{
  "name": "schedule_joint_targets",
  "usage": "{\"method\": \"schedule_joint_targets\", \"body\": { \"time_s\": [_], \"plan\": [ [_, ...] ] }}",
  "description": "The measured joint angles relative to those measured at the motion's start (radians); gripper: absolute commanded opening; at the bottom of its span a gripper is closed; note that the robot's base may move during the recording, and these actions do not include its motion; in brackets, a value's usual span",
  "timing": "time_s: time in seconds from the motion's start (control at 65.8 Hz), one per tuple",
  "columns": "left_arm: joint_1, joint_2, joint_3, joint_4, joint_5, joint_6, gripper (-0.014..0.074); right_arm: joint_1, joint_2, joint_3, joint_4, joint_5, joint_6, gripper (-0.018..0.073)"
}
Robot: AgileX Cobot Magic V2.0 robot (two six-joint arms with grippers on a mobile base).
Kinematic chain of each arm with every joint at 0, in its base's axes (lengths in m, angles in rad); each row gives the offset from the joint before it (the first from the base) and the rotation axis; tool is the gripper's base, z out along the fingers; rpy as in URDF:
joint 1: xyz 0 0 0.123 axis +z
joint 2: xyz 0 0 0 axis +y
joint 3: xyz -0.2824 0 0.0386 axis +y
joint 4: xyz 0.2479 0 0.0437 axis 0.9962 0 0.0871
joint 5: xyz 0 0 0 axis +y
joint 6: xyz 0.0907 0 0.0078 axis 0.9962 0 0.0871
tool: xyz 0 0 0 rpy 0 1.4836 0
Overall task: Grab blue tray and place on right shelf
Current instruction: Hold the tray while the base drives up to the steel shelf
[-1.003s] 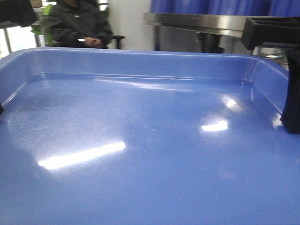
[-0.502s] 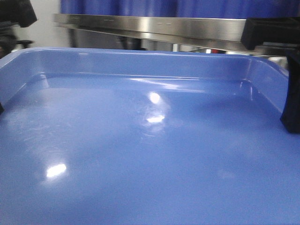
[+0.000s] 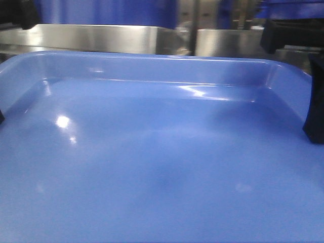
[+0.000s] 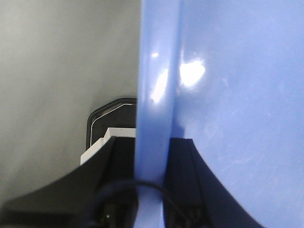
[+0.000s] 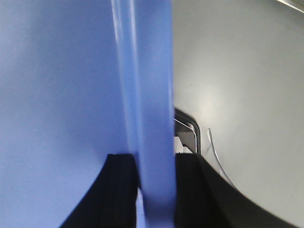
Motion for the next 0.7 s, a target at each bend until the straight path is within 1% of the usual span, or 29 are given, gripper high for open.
{"method": "schedule_joint_targets", "body": {
  "time_s": [0.699],
  "plan": [
    [0.0, 0.0, 0.0, 0.0, -0.002, 0.0, 0.0, 0.0, 0.0, 0.0, 0.0, 0.0, 0.0, 0.0202]
  ]
}}
